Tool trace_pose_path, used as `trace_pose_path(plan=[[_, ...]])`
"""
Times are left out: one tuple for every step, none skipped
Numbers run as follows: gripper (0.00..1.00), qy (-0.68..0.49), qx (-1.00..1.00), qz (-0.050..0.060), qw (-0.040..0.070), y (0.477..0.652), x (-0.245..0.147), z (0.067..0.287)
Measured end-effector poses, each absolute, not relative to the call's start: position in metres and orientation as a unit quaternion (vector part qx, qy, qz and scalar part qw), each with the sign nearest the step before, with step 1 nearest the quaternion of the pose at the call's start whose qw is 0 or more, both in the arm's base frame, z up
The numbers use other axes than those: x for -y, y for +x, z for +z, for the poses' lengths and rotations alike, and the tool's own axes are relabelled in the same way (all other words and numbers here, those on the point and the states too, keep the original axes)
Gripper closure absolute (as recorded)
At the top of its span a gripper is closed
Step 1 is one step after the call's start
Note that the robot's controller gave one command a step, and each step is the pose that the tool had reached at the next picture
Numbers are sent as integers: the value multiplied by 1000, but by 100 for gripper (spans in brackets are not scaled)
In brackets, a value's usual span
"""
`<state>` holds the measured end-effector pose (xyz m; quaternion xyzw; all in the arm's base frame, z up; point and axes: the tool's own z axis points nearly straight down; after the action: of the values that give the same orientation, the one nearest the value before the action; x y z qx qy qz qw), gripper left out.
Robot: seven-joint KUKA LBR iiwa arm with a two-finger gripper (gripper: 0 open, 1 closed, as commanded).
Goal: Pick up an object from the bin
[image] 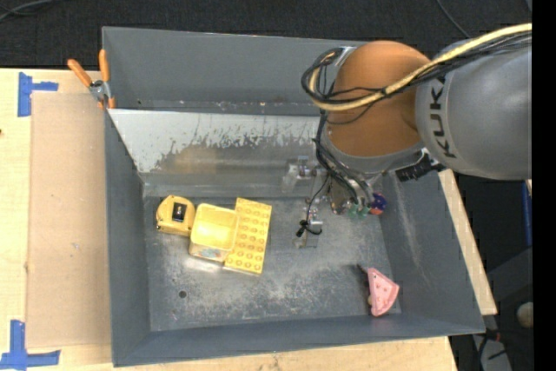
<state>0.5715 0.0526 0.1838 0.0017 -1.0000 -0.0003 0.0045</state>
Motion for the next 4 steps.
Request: trace_pose_path(plan=[[0,1,1000,0,1,573,-52,189],[0,80,997,0,1,573,-80,135],[0,166,986,-1,-2,580,-154,140],[0,125,992,0,4,582,-168,117]])
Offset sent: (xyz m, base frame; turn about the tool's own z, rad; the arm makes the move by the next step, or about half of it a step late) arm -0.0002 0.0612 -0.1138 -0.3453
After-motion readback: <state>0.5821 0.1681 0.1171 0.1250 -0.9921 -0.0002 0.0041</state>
